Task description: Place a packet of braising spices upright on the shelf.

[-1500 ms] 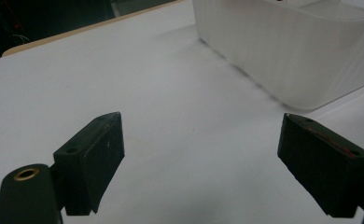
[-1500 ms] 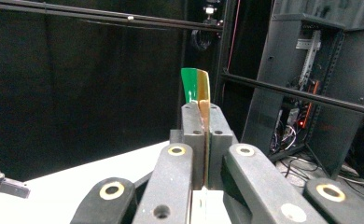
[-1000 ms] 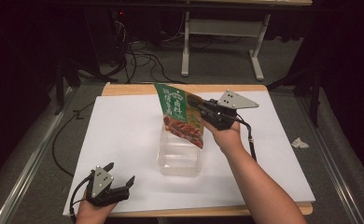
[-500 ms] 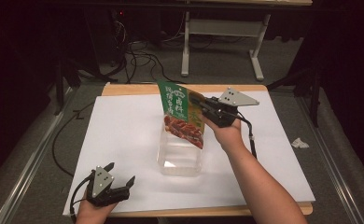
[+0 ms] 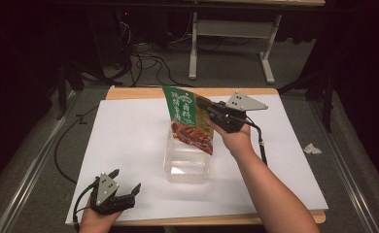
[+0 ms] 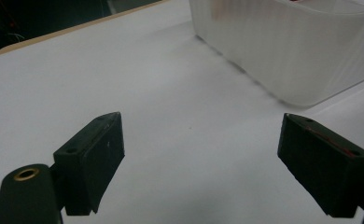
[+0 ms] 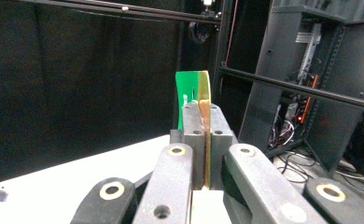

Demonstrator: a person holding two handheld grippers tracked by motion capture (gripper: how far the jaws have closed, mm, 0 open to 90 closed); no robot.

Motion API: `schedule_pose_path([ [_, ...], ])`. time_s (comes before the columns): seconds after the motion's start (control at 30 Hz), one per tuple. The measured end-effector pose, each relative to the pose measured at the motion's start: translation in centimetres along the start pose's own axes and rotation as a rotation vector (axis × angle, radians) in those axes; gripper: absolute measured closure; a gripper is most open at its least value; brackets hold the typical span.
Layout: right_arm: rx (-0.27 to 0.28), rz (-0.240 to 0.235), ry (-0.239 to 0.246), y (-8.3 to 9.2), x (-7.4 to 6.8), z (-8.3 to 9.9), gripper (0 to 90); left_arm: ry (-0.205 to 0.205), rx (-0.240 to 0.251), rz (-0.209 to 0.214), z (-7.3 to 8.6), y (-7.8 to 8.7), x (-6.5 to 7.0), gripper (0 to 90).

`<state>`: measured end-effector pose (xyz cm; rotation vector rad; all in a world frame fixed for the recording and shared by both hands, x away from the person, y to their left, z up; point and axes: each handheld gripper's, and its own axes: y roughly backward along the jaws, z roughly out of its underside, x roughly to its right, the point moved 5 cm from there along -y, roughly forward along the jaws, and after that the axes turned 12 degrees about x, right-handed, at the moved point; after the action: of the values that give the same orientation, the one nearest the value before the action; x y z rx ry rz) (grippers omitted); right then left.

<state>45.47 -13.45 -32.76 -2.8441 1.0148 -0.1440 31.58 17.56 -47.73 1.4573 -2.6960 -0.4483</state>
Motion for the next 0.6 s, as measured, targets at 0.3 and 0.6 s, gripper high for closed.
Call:
schedule_pose_path([
  [0.3, 0.004, -0.002, -0.007, -0.4, -0.5, 0.4, 90.0, 0.001, 0.000, 0.001, 0.0, 0.0, 0.0, 15.1],
  [0.6, 0.006, 0.015, -0.028, -0.1, -0.3, 1.4, 90.0, -0.001, 0.000, 0.004, 0.0, -0.1, 0.1, 15.1],
])
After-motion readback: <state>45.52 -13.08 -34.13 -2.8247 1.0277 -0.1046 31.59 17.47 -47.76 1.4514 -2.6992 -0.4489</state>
